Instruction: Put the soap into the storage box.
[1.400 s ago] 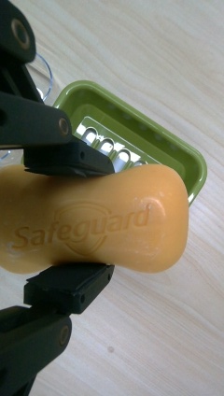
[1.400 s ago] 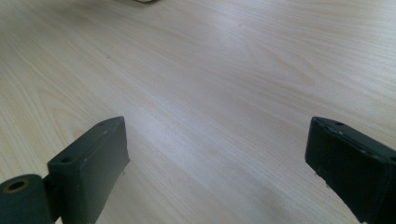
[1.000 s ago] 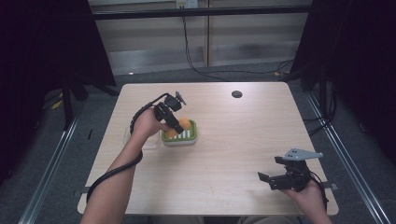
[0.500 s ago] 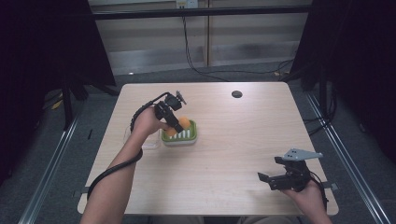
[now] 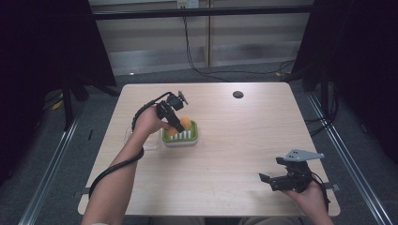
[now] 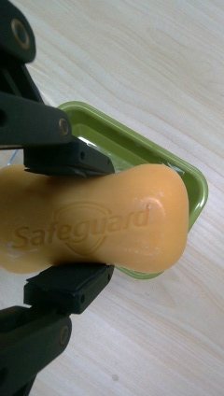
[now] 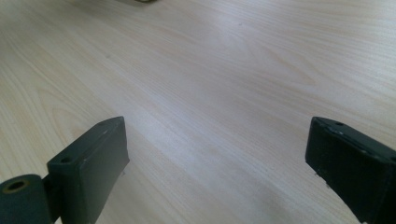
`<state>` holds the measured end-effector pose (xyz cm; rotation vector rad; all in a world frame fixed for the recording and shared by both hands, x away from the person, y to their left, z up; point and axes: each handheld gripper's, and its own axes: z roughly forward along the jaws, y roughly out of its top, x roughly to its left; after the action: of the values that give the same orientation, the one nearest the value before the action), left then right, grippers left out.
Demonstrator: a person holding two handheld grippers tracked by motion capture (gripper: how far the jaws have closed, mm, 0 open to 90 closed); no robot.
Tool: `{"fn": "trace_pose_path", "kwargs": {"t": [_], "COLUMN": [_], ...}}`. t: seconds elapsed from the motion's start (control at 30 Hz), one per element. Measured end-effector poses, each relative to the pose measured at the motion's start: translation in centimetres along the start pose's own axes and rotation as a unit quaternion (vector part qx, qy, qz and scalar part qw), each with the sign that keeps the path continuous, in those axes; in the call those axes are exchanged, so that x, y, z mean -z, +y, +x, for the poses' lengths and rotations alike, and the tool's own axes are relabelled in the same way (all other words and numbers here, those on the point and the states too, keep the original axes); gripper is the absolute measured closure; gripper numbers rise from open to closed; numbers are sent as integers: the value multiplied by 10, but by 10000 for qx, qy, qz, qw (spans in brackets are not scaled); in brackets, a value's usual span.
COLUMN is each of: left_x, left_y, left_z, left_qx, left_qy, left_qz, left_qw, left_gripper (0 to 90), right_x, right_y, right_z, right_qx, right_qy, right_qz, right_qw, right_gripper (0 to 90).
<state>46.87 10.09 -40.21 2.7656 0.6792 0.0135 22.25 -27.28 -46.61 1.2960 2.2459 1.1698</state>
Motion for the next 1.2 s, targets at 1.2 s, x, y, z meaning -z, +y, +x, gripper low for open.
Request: {"fn": "trace_pose_path", "kwargs": {"t": [1.2], "left_x": [-11], "left_y": [9], "left_z": [9], "left_qx": [-177], "left_qy": [42], "left_qz": [33], "left_qw": [9998], "left_gripper": [499], "right_x": [-2], "right_y": [0], "right_z": [0], "right_qx": [47], "right_qy": [26], "right_qz": [19], "right_qw": [10000], "right_gripper": [57]}}
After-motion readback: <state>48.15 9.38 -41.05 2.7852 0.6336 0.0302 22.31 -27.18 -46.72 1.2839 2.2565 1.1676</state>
